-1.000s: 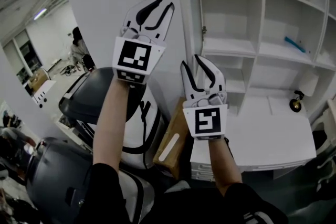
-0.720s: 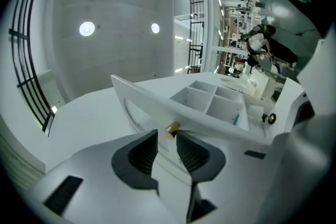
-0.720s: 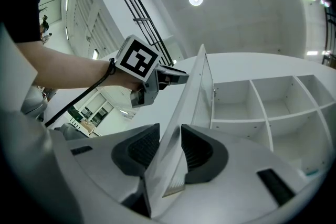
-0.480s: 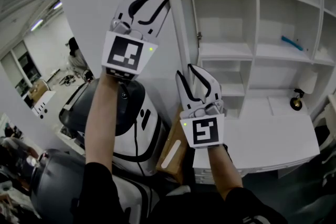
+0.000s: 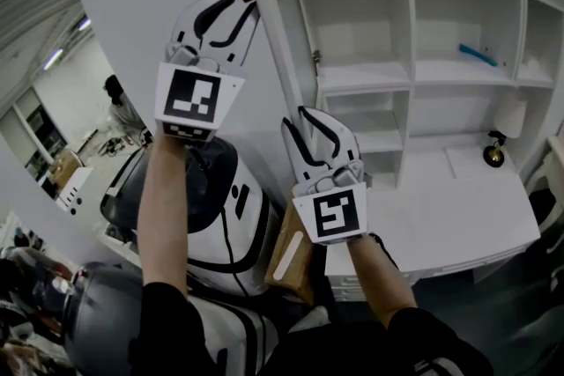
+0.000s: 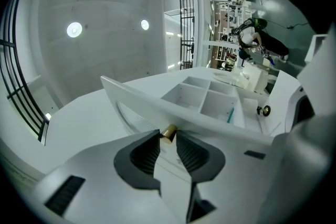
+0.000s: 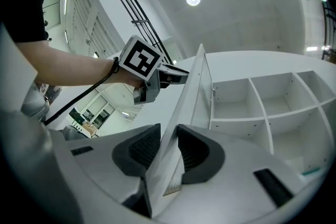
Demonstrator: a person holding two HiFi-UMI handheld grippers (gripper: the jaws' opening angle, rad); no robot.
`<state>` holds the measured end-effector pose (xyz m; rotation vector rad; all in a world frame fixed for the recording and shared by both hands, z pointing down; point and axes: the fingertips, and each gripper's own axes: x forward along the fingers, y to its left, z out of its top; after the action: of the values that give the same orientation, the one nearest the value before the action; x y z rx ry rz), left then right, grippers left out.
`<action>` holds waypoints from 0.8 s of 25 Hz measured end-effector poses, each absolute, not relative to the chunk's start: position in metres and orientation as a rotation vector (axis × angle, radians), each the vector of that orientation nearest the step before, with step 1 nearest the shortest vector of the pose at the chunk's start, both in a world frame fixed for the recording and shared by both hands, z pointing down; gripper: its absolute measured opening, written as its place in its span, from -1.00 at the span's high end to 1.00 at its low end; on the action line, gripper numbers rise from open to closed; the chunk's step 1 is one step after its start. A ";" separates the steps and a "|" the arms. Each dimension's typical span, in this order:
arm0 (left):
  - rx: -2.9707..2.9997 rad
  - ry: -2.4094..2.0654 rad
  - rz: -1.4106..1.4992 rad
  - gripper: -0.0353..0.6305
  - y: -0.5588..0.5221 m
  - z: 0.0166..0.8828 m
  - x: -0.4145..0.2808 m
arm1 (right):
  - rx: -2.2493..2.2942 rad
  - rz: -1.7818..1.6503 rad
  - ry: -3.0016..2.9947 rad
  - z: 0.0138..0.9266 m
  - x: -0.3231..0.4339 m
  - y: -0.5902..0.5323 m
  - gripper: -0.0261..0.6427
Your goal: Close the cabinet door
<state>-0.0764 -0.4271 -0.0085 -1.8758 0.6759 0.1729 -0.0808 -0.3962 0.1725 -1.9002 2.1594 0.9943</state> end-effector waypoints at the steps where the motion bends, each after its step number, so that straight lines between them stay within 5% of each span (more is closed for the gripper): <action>1: -1.874 0.689 0.165 0.58 -0.427 -0.009 -0.077 | -1.892 0.997 2.161 0.172 -0.081 -0.396 0.58; 20: -1.827 0.677 0.130 0.58 -0.414 -0.009 -0.047 | -1.794 0.861 2.162 0.172 -0.046 -0.380 0.65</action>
<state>-0.0467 -0.4137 -0.0087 -1.8274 0.6769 0.1298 -0.0463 -0.3799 0.1724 -1.7941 2.1623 0.8606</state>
